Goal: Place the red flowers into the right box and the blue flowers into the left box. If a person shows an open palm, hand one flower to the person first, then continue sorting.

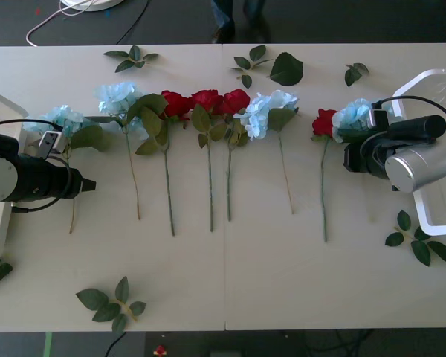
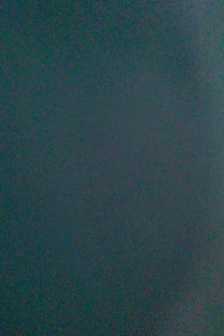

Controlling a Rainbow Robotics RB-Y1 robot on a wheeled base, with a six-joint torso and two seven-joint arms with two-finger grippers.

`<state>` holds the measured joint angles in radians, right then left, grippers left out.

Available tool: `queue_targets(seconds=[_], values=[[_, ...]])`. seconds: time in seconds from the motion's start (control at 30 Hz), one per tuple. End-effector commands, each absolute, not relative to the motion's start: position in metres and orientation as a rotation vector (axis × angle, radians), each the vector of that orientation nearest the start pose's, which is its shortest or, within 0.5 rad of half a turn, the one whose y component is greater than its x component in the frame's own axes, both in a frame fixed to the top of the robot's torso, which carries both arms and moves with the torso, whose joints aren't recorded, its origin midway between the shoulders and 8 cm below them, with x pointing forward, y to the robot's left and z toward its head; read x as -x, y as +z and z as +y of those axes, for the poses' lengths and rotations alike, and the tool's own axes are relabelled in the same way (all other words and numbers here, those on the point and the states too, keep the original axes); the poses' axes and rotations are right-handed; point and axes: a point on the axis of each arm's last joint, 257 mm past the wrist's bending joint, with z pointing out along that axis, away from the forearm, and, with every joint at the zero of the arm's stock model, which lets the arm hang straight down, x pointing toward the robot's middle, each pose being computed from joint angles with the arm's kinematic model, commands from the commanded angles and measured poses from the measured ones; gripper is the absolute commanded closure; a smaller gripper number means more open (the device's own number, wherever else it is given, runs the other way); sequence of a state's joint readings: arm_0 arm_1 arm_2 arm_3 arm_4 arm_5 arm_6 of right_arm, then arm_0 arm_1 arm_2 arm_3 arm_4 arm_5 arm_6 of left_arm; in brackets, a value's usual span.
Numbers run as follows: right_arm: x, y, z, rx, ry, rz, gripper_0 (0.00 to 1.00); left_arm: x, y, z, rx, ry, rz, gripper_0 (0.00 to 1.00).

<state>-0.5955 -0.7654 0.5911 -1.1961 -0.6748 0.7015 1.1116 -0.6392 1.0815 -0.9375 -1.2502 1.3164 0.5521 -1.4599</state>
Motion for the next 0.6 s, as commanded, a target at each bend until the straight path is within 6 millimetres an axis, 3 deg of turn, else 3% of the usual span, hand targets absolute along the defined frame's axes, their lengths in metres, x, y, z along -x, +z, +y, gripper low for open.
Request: queue_targets(seconds=[0.03, 0.07, 0.1, 0.13, 0.17, 0.2, 0.47, 0.6], values=[[-0.613, -0.285, -0.298, 0.067, 0.055, 2.306, 1.0, -0.547, -0.311, 0.353, -0.175, -0.157, 2.472, 0.0], [-0.613, -0.285, -0.297, 0.066, 0.06, 2.306, 1.0, -0.547, -0.311, 0.354, -0.184, -0.15, 2.471, 0.1], [-0.614, -0.284, -0.297, 0.067, 0.061, 2.304, 1.0, -0.547, -0.311, 0.354, -0.192, -0.144, 2.47, 0.3], [-0.613, -0.285, -0.296, 0.068, 0.063, 2.305, 1.0, -0.547, -0.311, 0.355, -0.198, -0.139, 2.469, 0.55], [-0.614, -0.283, -0.295, 0.07, 0.066, 2.301, 1.0, -0.547, -0.311, 0.354, -0.202, -0.137, 2.468, 0.96], [-0.614, -0.281, -0.296, 0.069, 0.067, 2.299, 1.0, -0.548, -0.311, 0.355, -0.202, -0.135, 2.467, 1.0], [-0.619, -0.258, -0.292, 0.048, 0.121, 2.263, 1.0, -0.549, -0.31, 0.356, -0.202, -0.126, 2.465, 1.0], [-0.609, -0.242, -0.292, 0.027, 0.169, 2.268, 1.0, -0.55, -0.309, 0.357, -0.198, -0.125, 2.462, 1.0]])
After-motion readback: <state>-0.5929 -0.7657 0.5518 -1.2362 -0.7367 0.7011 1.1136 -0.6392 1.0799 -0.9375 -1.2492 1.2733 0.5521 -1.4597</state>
